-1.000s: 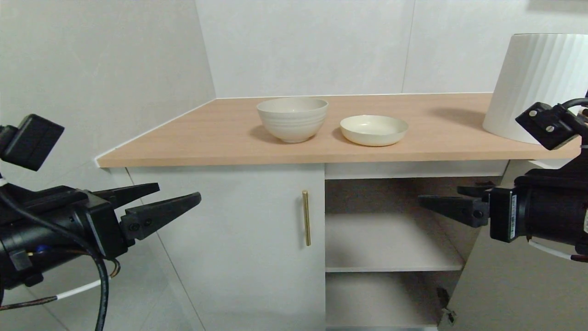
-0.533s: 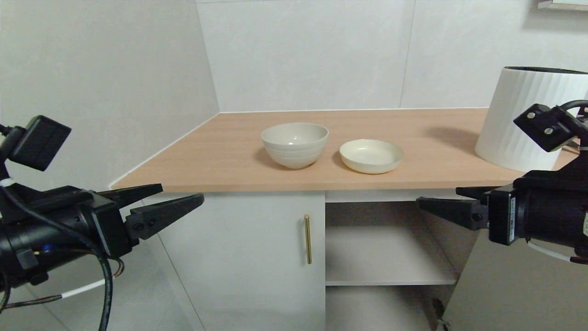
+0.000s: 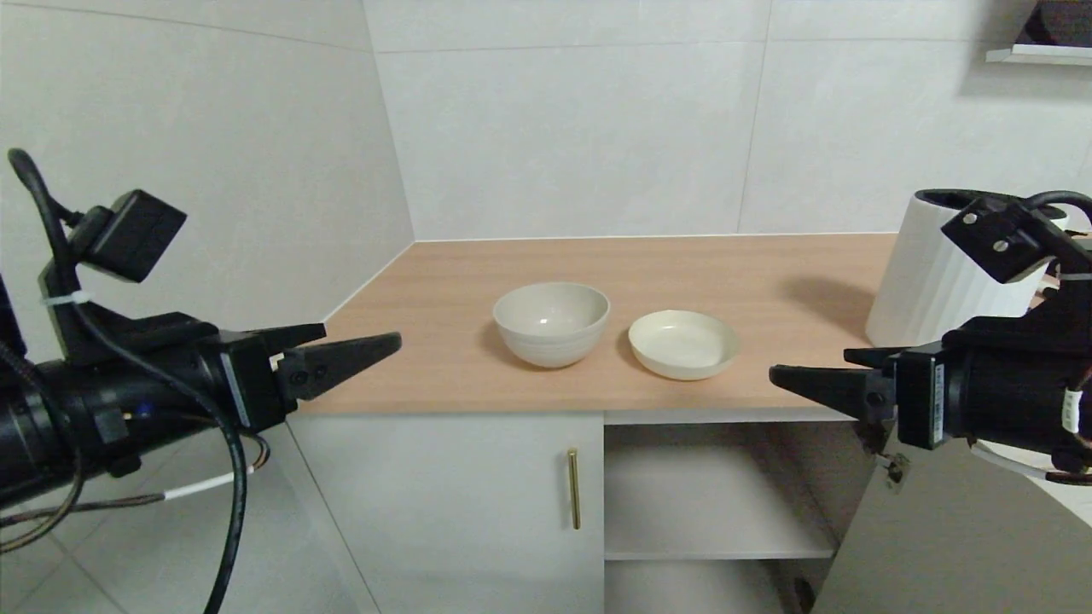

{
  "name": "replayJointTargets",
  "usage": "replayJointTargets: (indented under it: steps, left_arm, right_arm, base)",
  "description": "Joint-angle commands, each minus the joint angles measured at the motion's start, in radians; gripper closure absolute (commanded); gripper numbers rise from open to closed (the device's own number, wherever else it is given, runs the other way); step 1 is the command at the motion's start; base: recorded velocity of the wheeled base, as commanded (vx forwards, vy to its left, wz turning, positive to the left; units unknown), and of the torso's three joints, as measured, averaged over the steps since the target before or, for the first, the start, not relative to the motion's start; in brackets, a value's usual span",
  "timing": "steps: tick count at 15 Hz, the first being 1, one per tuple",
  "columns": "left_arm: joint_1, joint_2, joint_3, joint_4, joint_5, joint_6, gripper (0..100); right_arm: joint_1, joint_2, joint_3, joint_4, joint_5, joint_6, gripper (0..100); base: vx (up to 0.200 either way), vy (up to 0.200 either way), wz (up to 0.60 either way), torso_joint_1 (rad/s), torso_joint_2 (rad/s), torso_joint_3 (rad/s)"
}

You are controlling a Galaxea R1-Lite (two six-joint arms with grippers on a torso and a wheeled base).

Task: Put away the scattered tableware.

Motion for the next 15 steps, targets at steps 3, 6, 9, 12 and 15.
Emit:
replayJointTargets:
  steps: [3, 6, 9, 12, 15]
  left_arm:
    - [-0.008, 0.2, -0.211, 0.025, 0.0, -0.131, 0]
    - [-0.028, 0.262, -0.322, 0.16, 0.005, -0.172, 0]
    - [-0.062, 0.343, -0.434, 0.381, -0.021, -0.26, 0]
    - [-0.089, 0.456, -0.552, 0.387, 0.032, -0.496, 0]
    - [-0.121, 0.576, -0.622, 0.387, 0.181, -0.516, 0]
  right_arm:
    - [-0.035, 0.082, -0.006, -0.1, 0.0, -0.047, 0]
    - [-0.049, 0.219, -0.155, -0.04, -0.041, -0.017, 0]
    - [-0.099, 0.332, -0.275, 0.071, -0.057, 0.11, 0]
    - [-0.101, 0.341, -0.284, 0.066, -0.087, 0.134, 0]
    - [-0.102, 0.36, -0.287, 0.057, -0.118, 0.134, 0]
  base:
    - [0.0, 0.0, 0.0, 0.098, -0.24, -0.142]
    - [0.0, 0.0, 0.0, 0.012, -0.03, -0.014]
    - [0.0, 0.0, 0.0, 0.0, 0.0, 0.0]
    - [0.0, 0.0, 0.0, 0.0, 0.0, 0.0]
    - [0.0, 0.0, 0.0, 0.0, 0.0, 0.0]
